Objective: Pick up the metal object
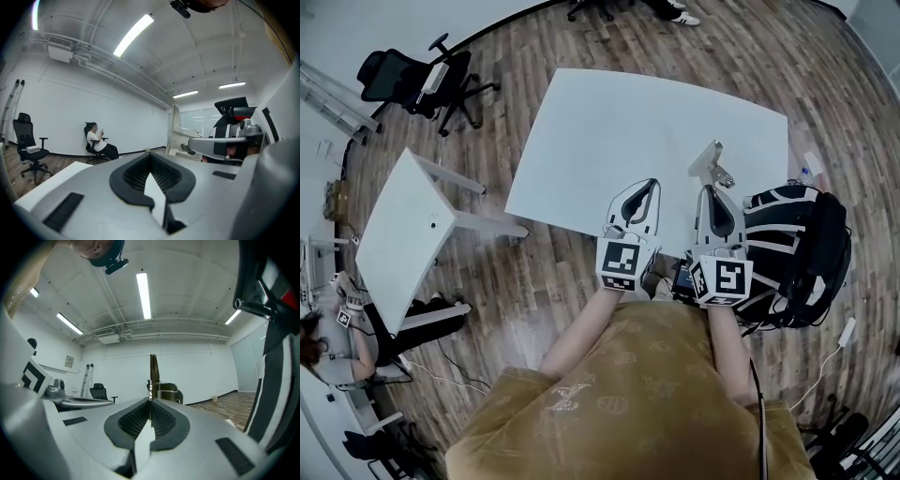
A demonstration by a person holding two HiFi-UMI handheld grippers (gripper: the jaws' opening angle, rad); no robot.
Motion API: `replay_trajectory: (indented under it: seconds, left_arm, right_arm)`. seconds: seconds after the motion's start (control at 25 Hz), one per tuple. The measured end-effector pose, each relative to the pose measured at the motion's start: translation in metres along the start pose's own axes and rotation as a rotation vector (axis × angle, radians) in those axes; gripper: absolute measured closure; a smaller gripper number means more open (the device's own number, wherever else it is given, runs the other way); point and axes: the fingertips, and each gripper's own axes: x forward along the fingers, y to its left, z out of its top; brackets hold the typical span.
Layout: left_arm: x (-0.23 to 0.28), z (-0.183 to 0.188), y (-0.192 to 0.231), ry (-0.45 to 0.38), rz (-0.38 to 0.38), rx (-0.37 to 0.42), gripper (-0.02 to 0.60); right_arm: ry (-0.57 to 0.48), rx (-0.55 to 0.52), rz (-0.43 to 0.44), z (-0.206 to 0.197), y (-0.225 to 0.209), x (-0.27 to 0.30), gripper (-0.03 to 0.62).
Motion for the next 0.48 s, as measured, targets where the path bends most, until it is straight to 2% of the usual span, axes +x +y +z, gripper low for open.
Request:
replay_trajectory:
  seconds: [0.48]
  left_arm:
    - [-0.0018,0.001,0.0015,-0.004,0.008,0.0,0.575]
  right_arm:
    - [0.014,-0.026,0.002,-0.0056,0.0027,0.0027,0.585]
